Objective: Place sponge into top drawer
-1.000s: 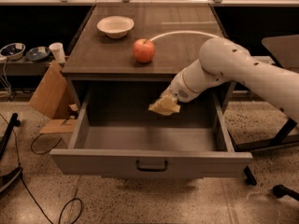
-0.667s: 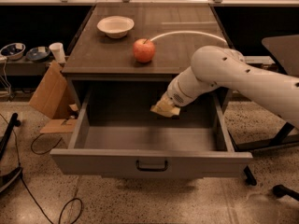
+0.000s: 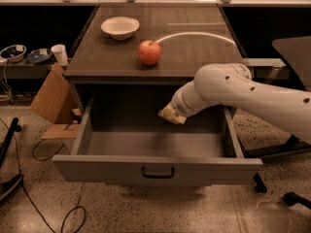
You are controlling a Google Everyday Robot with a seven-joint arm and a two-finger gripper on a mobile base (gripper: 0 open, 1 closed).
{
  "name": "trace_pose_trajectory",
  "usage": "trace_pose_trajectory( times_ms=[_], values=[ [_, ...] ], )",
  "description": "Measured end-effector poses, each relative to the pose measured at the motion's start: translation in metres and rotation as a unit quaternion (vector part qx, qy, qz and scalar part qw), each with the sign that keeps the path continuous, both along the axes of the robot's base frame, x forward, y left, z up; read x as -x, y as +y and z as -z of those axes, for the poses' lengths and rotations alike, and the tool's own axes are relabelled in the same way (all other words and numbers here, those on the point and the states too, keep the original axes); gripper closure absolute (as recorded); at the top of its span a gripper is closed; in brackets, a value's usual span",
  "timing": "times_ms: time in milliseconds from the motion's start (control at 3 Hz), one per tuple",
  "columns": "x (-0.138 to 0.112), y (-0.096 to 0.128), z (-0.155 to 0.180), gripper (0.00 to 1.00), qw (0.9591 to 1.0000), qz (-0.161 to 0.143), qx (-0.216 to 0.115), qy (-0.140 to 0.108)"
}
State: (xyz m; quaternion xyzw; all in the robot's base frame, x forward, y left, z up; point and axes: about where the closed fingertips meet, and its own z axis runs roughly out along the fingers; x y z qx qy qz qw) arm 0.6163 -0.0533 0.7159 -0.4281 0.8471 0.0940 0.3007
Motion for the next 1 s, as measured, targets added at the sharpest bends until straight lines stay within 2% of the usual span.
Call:
trace_pose_trajectory(
  times_ms=[333,667,1000],
  values=[
    [-0.008,-0.006,0.011,1.0,0.9981,0.051,-0.033,-0.01],
    [-0.022,-0.012,0.015,1.0,0.9937,0.09,-0.063,-0.024],
    [-0.032,-0.024,0.017,1.0,0.987,0.129,-0.087,-0.041]
  ],
)
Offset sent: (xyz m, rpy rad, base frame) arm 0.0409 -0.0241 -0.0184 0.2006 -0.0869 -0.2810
